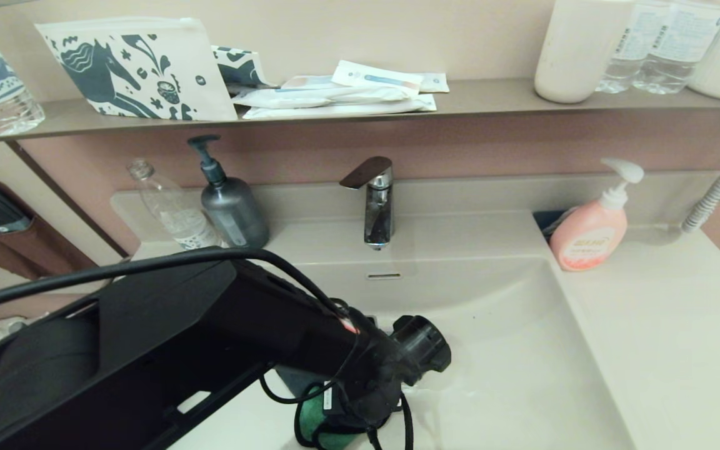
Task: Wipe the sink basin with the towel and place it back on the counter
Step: Wipe the sink
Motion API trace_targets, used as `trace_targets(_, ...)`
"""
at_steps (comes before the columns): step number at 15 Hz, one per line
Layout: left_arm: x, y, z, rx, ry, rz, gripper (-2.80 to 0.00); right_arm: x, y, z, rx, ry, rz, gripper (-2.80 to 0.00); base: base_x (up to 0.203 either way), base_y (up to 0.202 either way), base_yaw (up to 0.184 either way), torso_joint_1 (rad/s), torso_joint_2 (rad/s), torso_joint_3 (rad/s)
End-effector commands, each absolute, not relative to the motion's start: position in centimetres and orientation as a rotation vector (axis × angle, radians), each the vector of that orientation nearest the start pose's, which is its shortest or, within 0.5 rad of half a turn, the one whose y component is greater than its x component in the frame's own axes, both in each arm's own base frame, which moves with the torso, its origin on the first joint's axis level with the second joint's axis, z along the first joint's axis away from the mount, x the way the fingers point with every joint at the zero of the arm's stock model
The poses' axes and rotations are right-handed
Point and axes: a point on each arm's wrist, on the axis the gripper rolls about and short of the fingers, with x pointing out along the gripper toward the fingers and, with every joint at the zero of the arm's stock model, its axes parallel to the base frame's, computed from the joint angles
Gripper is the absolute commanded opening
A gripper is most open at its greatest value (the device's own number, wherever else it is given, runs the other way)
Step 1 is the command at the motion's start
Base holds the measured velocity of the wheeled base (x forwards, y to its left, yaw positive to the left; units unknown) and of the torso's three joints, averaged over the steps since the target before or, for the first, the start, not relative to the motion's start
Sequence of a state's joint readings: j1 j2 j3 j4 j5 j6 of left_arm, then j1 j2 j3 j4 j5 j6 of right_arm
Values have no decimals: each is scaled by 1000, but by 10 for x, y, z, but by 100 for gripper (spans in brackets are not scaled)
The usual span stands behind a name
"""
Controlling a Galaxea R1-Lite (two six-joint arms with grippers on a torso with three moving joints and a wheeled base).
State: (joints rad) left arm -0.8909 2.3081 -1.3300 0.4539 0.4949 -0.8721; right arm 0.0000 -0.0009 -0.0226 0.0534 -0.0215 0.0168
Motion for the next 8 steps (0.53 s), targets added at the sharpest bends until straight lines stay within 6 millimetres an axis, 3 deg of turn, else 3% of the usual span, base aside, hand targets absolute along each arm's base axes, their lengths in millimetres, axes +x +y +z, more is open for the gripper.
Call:
trace_targets(1,236,-276,16,203,1147,199,-280,-25,0,76,17,30,-22,-280,0,0,0,0,0,0)
trace_targets(3,228,-262,13,240,1177,227,-280,-25,0,76,17,31,-22,-280,0,0,0,0,0,0)
trace_targets(8,220,-238,45,198,1158,236,-280,-25,0,76,17,32,-22,-280,0,0,0,0,0,0)
